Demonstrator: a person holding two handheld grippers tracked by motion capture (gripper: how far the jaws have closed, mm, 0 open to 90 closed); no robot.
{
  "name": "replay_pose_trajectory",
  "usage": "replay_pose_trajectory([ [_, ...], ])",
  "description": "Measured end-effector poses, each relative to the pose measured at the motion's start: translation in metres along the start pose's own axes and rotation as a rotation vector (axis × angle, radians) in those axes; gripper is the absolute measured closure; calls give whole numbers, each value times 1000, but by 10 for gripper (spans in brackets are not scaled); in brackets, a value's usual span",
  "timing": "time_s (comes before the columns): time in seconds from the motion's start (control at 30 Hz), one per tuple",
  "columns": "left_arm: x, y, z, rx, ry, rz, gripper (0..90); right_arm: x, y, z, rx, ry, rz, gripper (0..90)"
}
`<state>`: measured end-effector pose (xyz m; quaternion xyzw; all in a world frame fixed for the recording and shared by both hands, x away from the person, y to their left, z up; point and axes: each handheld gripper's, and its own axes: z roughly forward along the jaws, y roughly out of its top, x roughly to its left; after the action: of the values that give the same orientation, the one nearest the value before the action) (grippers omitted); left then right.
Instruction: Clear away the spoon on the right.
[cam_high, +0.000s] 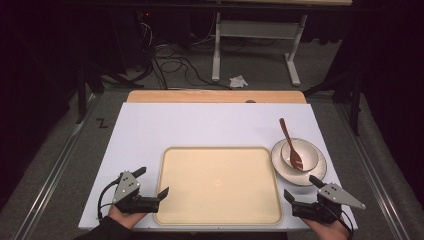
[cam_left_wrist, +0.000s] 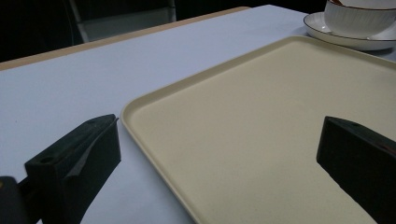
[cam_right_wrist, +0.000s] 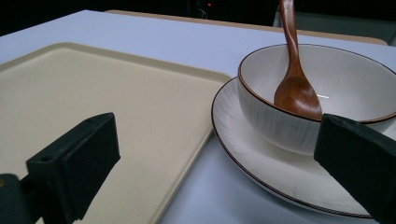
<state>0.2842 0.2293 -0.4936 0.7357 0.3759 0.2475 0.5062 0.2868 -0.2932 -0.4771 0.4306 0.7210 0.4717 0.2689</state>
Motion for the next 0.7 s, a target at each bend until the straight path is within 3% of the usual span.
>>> replay_pose_trajectory([
  [0.1, 0, 0, 0, 3, 0, -2, 3, -1, 4, -1, -25, -16, 6, 46],
  [0.43, 2, -1, 1, 6, 1, -14, 3, -6, 32, 6, -4, -44, 11, 180],
  [0.7, 2, -1, -1, -2, -1, -7, 3, -20, 70, 37, 32, -90, -15, 509],
])
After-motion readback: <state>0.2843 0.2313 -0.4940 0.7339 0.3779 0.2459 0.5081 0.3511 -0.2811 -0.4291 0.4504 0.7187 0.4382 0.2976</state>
